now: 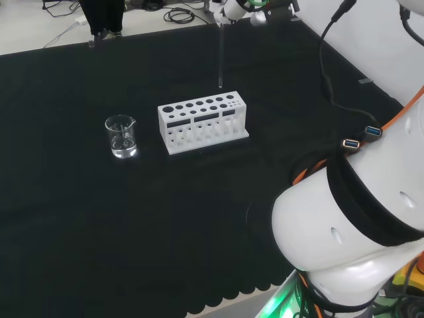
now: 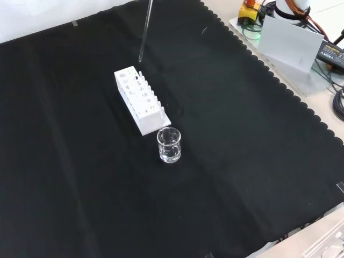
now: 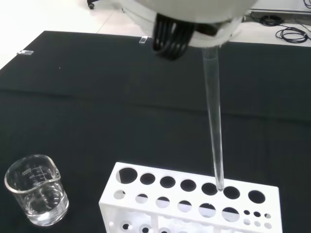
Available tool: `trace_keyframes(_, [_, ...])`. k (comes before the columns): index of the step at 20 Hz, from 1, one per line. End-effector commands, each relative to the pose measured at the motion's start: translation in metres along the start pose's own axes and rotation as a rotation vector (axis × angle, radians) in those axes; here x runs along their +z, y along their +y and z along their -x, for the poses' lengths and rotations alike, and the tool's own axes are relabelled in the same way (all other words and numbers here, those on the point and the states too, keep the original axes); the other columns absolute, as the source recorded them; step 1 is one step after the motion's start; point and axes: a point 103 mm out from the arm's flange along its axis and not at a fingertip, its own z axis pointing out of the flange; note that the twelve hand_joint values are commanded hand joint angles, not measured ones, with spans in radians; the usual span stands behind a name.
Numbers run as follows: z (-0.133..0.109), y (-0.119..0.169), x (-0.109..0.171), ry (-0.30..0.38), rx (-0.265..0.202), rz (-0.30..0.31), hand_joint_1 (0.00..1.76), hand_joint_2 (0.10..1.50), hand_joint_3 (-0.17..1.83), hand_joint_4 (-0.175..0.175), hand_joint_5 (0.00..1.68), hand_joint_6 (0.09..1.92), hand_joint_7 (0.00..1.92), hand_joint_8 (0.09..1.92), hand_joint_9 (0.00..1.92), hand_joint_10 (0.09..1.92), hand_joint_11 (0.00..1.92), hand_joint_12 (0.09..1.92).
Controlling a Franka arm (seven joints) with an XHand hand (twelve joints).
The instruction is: Put the glass rod back on the white test tube rack.
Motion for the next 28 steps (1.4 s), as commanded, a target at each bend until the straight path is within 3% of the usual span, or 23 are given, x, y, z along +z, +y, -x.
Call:
trace_keyframes(1, [-0.003, 0.012, 0.01, -0.002, -0.023, -0.012, 1.32, 0.69, 0.64, -0.175, 1.42, 0.09, 1.19, 1.08, 1.52, 0.91, 1.58, 0.62])
trace_keyframes(7, [0.005, 0.019, 0.017, 0.033, -0.04, -0.008, 1.32, 0.69, 0.64, -0.175, 1.42, 0.09, 1.19, 1.08, 1.52, 0.91, 1.58, 0.62])
trace_keyframes(10, [0.002, 0.031, 0.025, 0.003, -0.013, -0.052, 1.32, 0.69, 0.64, -0.175, 1.42, 0.09, 1.19, 1.08, 1.52, 0.91, 1.58, 0.62])
trace_keyframes(15, [-0.002, 0.045, 0.036, 0.034, -0.037, -0.053, 1.32, 0.69, 0.64, -0.175, 1.42, 0.09, 1.19, 1.08, 1.52, 0.91, 1.58, 0.62])
trace_keyframes(19, [0.003, 0.045, 0.04, -0.006, -0.027, -0.066, 1.32, 0.69, 0.64, -0.175, 1.42, 0.09, 1.2, 1.08, 1.52, 0.91, 1.58, 0.62])
trace_keyframes(20, [0.007, 0.044, 0.042, -0.024, 0.012, -0.073, 1.32, 0.69, 0.64, -0.175, 1.42, 0.09, 1.2, 1.08, 1.52, 0.91, 1.58, 0.62])
trace_keyframes(21, [0.008, 0.043, 0.043, -0.018, 0.022, -0.069, 1.32, 0.69, 0.64, -0.175, 1.42, 0.09, 1.2, 1.08, 1.52, 0.91, 1.58, 0.62])
trace_keyframes(23, [0.006, 0.045, 0.044, 0.027, -0.019, -0.048, 1.32, 0.69, 0.64, -0.175, 1.42, 0.09, 1.2, 1.08, 1.52, 0.91, 1.58, 0.62])
trace_keyframes(28, [0.007, 0.053, 0.048, 0.042, -0.012, -0.064, 1.32, 0.69, 0.64, -0.175, 1.42, 0.09, 1.2, 1.08, 1.52, 0.91, 1.58, 0.62])
